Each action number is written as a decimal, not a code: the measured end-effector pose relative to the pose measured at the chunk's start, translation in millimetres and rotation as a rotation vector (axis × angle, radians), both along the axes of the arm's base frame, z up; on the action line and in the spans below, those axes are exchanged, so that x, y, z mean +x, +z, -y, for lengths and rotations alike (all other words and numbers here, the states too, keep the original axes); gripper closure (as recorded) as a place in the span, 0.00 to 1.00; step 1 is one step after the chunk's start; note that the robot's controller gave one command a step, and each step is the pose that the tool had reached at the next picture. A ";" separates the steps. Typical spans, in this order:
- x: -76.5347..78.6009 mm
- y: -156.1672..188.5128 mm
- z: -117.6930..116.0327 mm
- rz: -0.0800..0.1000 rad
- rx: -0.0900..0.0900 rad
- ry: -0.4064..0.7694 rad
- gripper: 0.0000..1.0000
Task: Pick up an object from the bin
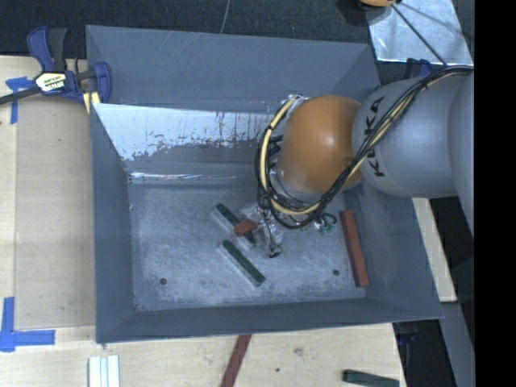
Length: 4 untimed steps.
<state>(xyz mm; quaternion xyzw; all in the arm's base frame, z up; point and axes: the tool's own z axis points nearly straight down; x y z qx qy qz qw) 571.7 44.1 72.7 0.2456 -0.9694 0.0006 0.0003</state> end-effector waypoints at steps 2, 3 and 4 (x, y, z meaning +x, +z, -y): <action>-5.6 48.7 6.3 -0.003 0.002 0.034 1.00; -14.9 117.7 4.2 -0.001 0.002 0.132 1.00; -11.5 137.2 2.3 0.004 0.001 0.182 1.00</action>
Offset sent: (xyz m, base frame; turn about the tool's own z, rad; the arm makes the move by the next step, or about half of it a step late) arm -0.0146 -0.0305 0.2179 -0.1320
